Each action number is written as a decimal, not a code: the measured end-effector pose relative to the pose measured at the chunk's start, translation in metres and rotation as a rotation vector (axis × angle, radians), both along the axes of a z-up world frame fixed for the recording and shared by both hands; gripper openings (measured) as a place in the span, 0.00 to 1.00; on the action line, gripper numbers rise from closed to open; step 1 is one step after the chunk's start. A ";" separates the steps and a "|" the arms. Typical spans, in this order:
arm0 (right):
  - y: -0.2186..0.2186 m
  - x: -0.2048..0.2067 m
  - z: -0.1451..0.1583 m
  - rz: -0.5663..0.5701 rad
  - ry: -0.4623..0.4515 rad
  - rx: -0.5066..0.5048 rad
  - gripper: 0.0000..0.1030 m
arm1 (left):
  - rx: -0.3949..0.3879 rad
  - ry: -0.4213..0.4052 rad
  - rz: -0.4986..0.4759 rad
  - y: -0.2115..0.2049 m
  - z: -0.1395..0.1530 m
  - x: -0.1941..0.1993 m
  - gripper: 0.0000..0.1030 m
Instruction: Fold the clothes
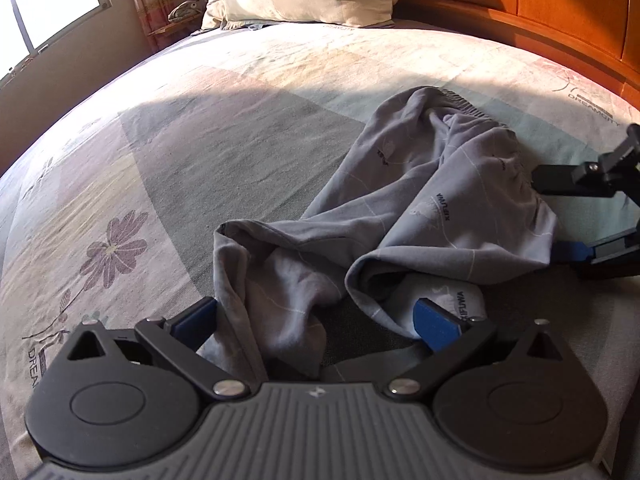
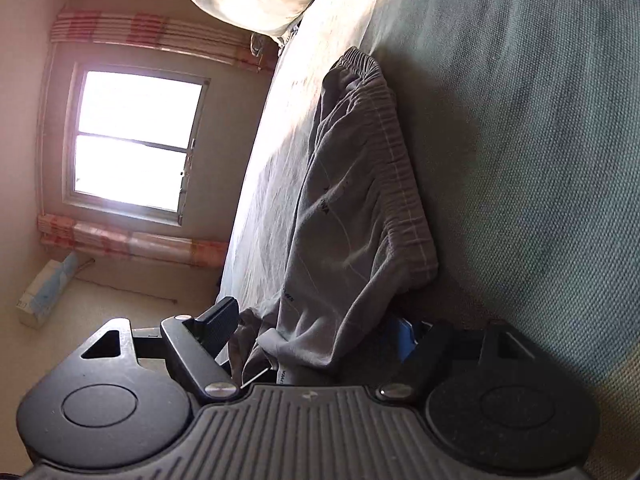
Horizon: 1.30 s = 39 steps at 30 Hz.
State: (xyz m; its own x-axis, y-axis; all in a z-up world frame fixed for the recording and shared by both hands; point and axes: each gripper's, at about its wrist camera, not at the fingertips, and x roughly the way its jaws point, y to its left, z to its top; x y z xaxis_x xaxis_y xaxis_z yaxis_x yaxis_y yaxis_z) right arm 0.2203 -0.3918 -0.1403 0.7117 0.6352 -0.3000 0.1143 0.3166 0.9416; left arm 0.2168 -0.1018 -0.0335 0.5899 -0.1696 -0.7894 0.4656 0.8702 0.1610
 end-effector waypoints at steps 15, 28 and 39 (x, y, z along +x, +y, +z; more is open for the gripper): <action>-0.004 -0.002 -0.033 -0.125 -0.098 -0.033 0.34 | -0.161 -0.007 0.055 0.043 0.022 -0.101 0.99; -0.034 -0.027 0.022 -0.069 -0.013 -0.316 0.09 | -0.181 -0.028 0.070 0.045 0.032 -0.118 0.99; -0.102 -0.066 0.041 -0.170 0.106 -0.559 0.09 | -0.169 -0.029 0.022 0.032 0.032 -0.124 0.99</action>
State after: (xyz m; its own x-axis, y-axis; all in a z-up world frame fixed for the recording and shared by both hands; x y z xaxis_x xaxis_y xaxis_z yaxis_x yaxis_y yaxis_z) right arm 0.1546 -0.4934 -0.0994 0.7377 0.2401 -0.6310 0.2907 0.7306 0.6178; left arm 0.0929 -0.0702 -0.0012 0.6169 -0.2852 -0.7335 0.4433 0.8960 0.0245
